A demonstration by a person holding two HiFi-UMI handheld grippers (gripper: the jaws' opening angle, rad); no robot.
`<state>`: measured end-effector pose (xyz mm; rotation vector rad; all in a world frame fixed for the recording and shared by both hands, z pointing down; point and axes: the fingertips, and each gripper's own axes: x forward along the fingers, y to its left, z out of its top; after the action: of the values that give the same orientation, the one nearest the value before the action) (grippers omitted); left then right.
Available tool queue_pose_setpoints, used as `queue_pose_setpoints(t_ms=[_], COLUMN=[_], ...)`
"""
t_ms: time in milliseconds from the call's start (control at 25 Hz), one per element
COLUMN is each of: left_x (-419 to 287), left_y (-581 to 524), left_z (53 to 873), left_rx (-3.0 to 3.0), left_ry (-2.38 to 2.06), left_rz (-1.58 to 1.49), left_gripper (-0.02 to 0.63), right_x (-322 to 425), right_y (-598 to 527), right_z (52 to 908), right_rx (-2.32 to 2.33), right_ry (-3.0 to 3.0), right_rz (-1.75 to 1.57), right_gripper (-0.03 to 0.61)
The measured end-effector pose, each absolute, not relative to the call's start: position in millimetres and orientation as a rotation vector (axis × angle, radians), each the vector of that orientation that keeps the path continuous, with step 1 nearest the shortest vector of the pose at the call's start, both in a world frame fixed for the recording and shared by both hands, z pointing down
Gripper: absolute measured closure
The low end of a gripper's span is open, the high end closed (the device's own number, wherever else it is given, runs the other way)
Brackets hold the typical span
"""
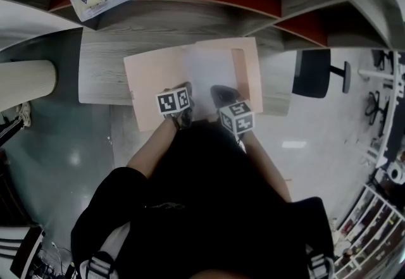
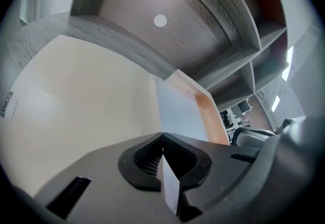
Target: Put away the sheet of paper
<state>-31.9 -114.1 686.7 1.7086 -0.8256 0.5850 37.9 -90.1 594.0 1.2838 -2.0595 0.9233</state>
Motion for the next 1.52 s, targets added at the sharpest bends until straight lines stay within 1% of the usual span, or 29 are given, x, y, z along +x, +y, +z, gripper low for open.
queue_pose_setpoints(t_ms=[1160,1520], left_x=[29.7,44.1], left_y=[-107.4,-95.6], left_z=[683.2,677.8], left_rx=[1.763,1.775], left_ry=[-0.707,-0.657], left_rz=[0.616,0.638], left_gripper=[0.568,0.566], right_x=[76.3,81.7], right_y=[-69.2,-70.2], right_z=[588.7,588.8], right_rx=[1.388,1.347], right_ry=[-2.000,-2.050], right_rz=[0.930,0.937], right_gripper=[0.554,0.554])
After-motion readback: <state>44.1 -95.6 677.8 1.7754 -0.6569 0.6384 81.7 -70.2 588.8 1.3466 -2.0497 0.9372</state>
